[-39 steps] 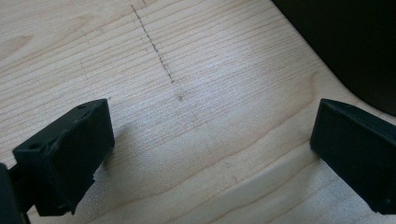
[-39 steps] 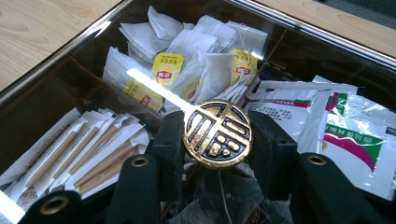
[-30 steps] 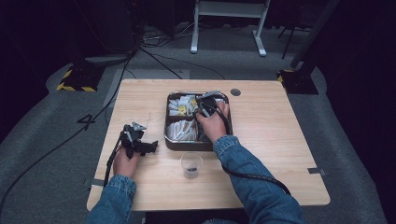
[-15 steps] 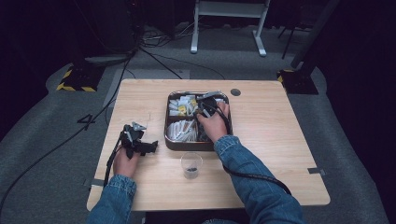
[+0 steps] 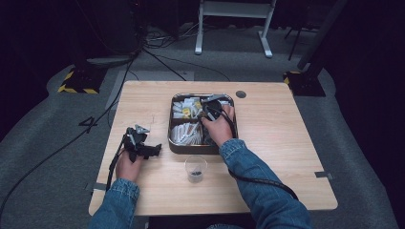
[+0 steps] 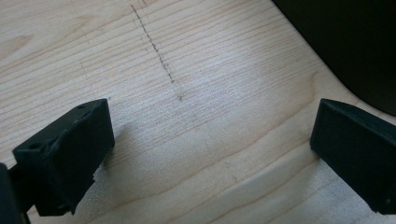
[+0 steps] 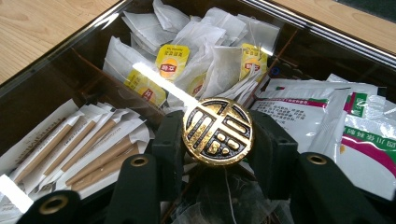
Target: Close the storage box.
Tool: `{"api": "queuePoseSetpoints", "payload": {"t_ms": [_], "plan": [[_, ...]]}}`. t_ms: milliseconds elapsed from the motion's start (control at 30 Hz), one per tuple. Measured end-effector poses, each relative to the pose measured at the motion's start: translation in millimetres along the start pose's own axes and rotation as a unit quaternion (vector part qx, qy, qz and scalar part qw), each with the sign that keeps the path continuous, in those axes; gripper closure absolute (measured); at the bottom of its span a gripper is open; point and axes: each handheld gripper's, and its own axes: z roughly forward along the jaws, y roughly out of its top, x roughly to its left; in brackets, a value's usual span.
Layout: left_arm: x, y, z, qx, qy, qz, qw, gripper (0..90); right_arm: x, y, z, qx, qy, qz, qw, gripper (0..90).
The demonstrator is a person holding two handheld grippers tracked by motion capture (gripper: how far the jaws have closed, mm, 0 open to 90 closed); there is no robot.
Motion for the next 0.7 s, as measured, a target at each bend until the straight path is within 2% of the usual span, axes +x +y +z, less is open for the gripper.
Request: {"api": "queuePoseSetpoints", "payload": {"t_ms": [100,233,300,533,700], "plan": [[0.0,0.1,0.1,0.0,0.0,-0.001,1.0,0.1,-0.8,-0.2,-0.1,-0.001,0.003,0.004,1.0,58.4],[0.2,0.2,0.1,0.0,0.002,0.0,1.0,0.1,-2.3,-0.9,-0.5,-0.003,0.023,0.012,0.9996,48.5],[0.4,0.3,0.1,0.0,0.003,0.0,1.0,0.1,-3.6,-0.2,-2.7,-0.012,0.028,0.008,0.9995,44.7],[0.2,-0.1,-0.3,0.001,0.005,-0.002,1.0,0.1,-10.8,6.0,-21.8,-0.035,0.027,0.004,0.999,40.6],[0.2,-0.4,-0.7,0.001,0.006,-0.003,1.0,0.1,-16.7,8.2,-38.9,-0.047,0.037,0.004,0.9982,39.7]]}}
